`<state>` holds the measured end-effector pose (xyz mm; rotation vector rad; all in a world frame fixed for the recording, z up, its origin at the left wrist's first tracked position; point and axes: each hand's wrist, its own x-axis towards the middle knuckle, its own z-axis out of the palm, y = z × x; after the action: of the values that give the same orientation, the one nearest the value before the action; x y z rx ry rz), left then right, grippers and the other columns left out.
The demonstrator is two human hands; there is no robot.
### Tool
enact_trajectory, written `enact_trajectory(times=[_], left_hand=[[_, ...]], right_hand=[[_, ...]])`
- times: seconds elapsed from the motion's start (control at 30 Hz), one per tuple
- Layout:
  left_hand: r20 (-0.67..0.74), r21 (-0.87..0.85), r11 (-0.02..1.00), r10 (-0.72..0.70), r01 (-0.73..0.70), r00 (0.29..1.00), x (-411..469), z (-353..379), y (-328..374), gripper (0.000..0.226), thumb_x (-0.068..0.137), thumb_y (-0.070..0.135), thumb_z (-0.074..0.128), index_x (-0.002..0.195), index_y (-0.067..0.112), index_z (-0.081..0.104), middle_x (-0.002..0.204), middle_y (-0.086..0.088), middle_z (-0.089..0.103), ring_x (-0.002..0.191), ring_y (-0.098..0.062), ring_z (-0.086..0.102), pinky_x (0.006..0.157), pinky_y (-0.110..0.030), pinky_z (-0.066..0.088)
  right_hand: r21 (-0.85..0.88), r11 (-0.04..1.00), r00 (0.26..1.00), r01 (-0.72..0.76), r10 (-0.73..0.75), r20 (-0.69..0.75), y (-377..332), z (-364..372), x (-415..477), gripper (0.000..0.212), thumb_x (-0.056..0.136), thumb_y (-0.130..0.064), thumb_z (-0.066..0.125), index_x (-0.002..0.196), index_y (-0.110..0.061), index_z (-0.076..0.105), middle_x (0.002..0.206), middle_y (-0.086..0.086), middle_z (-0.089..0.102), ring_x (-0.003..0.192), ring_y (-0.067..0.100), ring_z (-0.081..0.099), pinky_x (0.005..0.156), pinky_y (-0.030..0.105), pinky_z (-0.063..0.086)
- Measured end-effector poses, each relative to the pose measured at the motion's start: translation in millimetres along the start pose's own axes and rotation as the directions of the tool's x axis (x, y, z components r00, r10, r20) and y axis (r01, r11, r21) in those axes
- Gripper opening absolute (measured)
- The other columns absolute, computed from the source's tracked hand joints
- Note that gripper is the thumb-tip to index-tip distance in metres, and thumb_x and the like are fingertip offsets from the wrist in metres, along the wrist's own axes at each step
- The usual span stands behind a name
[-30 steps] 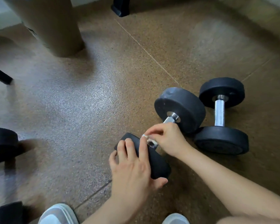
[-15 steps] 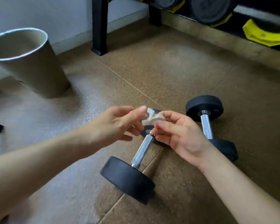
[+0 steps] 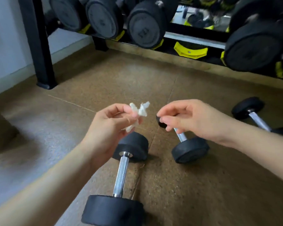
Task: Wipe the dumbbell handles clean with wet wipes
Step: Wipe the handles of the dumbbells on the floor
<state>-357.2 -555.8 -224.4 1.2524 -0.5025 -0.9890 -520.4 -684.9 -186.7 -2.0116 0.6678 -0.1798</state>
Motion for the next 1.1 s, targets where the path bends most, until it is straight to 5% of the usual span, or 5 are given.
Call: enact_trajectory(times=[0.1, 0.27, 0.7, 0.93, 1.1], left_hand=[[0.120, -0.004, 0.999, 0.038, -0.038, 0.992, 13.8, 19.6, -6.1, 0.032, 0.062, 0.009, 0.074, 0.092, 0.008, 0.064, 0.083, -0.015, 0.069, 0.083, -0.026, 0.059, 0.076, -0.031, 0.044], [0.252, 0.102, 0.993, 0.035, -0.063, 0.967, 26.4, 60.2, -12.2, 0.026, 0.077, 0.002, 0.075, 0.100, 0.012, 0.070, 0.081, -0.005, 0.076, 0.068, -0.007, 0.066, 0.067, -0.019, 0.048], [0.226, 0.120, 0.992, -0.062, 0.035, 0.972, 50.4, 186.5, -38.1, 0.013, 0.098, 0.007, 0.051, 0.094, 0.017, 0.057, 0.064, -0.003, 0.052, 0.052, -0.015, 0.049, 0.051, -0.026, 0.041], [0.467, 0.552, 0.814, -0.124, -0.179, 0.876, 68.6, 311.0, -88.1, 0.035, 0.070, 0.046, 0.075, 0.086, 0.016, 0.066, 0.061, 0.007, 0.063, 0.050, -0.003, 0.053, 0.048, -0.019, 0.041], [0.444, 0.693, 0.720, -0.390, -0.033, 0.806, 78.7, 384.9, -129.5, 0.031, 0.073, 0.039, 0.076, 0.078, 0.009, 0.070, 0.053, 0.006, 0.057, 0.047, -0.001, 0.049, 0.047, -0.014, 0.038]], right_hand=[[0.138, 0.963, 0.968, -0.233, 0.215, 0.132, -16.6, -14.7, -0.9, 0.032, 0.080, -0.045, 0.060, 0.107, -0.029, 0.069, 0.108, -0.003, 0.071, 0.095, 0.010, 0.066, 0.088, 0.030, 0.053], [0.130, 0.961, 0.955, -0.245, 0.262, -0.139, -14.4, -23.8, -3.8, 0.019, 0.081, -0.016, 0.075, 0.099, -0.008, 0.074, 0.094, 0.022, 0.068, 0.077, 0.013, 0.056, 0.070, 0.024, 0.047], [0.339, 0.867, 0.914, -0.366, 0.403, -0.043, 89.0, -120.9, -75.0, 0.010, 0.085, -0.006, 0.068, 0.088, -0.011, 0.075, 0.072, 0.000, 0.059, 0.060, 0.007, 0.047, 0.060, 0.023, 0.039], [0.870, 0.480, 0.907, -0.115, 0.407, -0.104, 182.0, -182.1, -125.5, 0.011, 0.091, -0.005, 0.055, 0.094, -0.009, 0.065, 0.083, 0.006, 0.066, 0.077, 0.017, 0.064, 0.059, 0.027, 0.051], [0.930, 0.363, 0.837, -0.057, 0.526, -0.154, 259.0, -219.8, -153.7, 0.012, 0.090, -0.009, 0.061, 0.101, -0.009, 0.066, 0.076, 0.004, 0.063, 0.062, 0.009, 0.055, 0.051, 0.020, 0.045]])
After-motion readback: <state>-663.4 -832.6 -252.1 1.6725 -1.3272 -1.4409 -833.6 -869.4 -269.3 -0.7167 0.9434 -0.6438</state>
